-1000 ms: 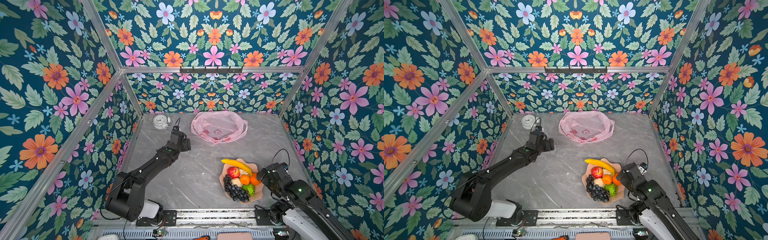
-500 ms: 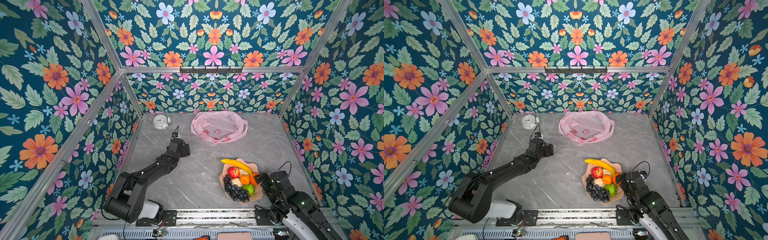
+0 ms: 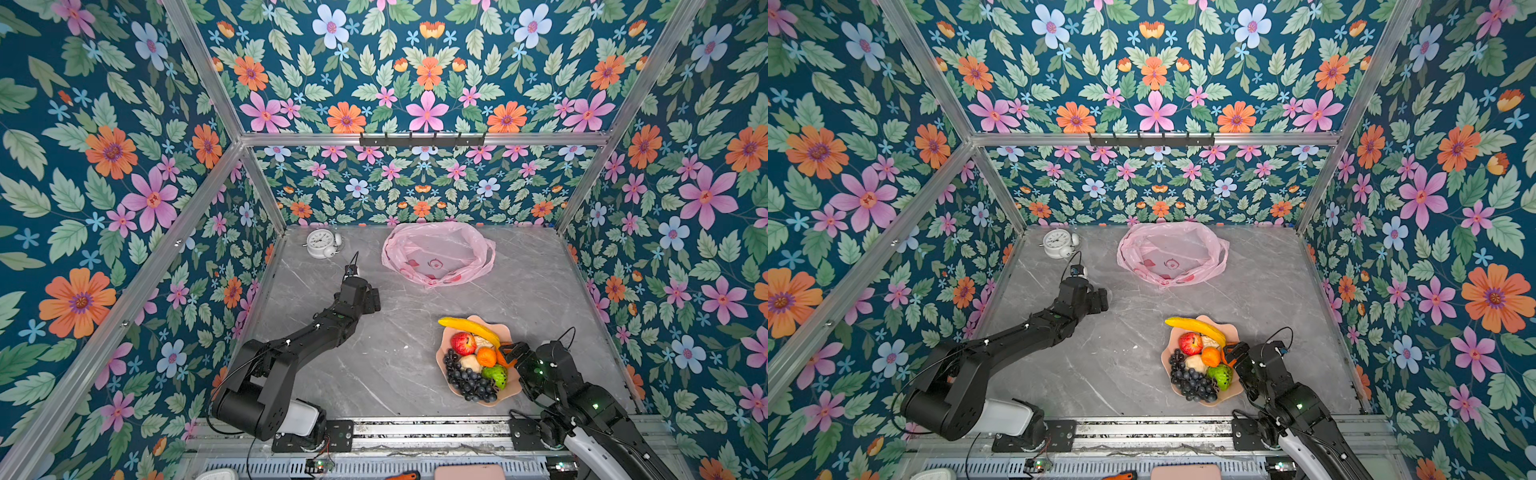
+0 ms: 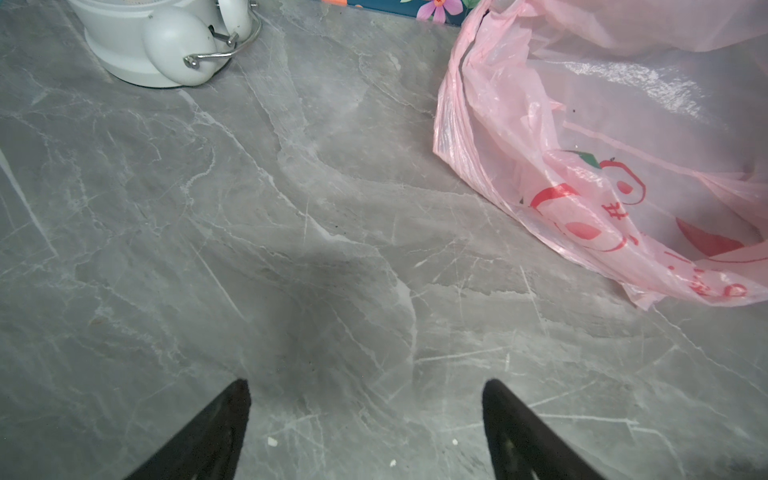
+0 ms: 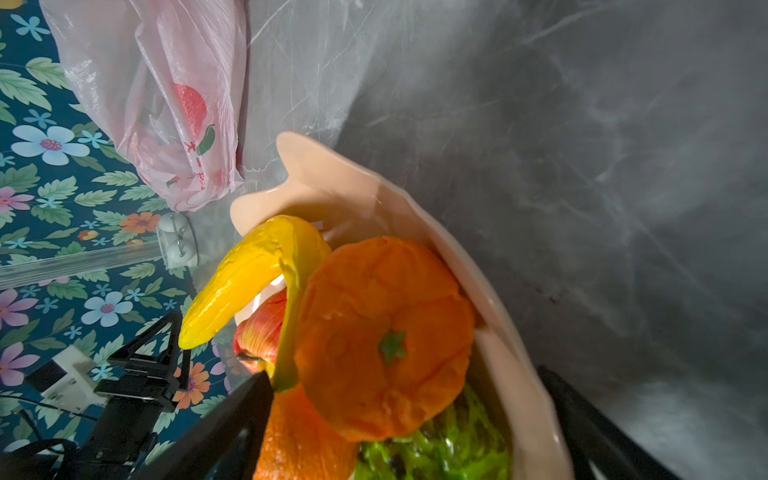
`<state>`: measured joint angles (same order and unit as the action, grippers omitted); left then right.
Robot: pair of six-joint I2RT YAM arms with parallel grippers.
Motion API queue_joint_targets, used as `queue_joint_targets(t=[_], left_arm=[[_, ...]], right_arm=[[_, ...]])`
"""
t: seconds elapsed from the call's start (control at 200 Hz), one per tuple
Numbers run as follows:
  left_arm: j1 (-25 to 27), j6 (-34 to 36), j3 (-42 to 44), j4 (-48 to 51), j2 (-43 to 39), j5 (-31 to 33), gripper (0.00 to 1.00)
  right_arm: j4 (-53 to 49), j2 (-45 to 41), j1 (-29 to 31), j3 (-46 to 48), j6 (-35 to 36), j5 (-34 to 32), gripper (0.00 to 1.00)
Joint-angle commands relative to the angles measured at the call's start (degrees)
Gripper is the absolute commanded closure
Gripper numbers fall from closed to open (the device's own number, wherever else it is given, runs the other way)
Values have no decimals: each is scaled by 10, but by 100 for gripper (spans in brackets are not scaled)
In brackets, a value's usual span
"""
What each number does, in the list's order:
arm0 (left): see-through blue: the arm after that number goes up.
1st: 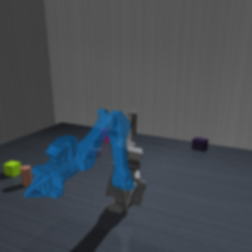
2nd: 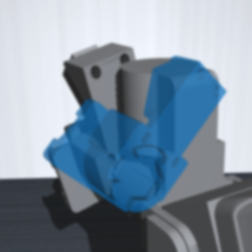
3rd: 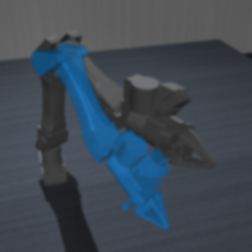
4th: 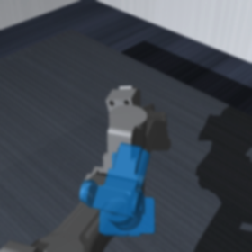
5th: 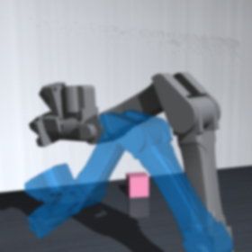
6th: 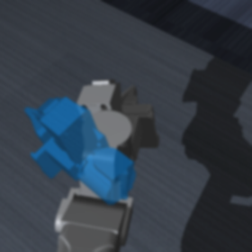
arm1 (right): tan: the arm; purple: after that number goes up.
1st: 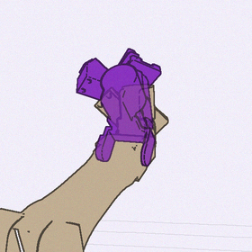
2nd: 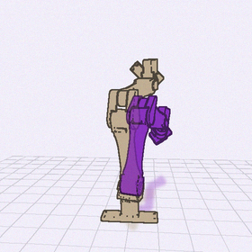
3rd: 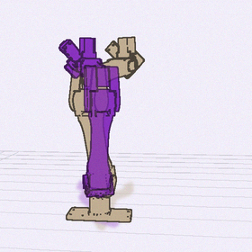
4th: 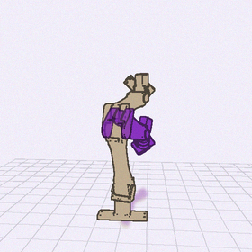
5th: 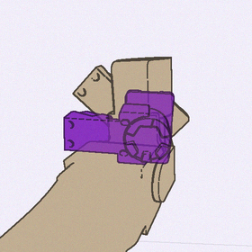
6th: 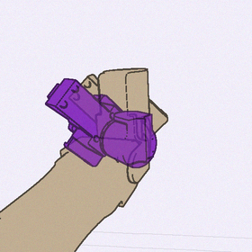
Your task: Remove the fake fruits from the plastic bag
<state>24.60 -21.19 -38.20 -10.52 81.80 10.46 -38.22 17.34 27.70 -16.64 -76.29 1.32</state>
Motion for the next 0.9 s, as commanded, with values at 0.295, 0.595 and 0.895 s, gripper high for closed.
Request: queue_joint_targets(t=[0.295,0.595,0.895], left_arm=[[-1,-1,-1,-10,1,2,9],[-1,-1,1,-10,0,2,9],[-1,-1,1,-10,-2,2,9]], right_arm=[[168,73,14,19,-12,11,1],[260,159,24,11,-5,5,1],[340,253,48,-7,0,0,1]])
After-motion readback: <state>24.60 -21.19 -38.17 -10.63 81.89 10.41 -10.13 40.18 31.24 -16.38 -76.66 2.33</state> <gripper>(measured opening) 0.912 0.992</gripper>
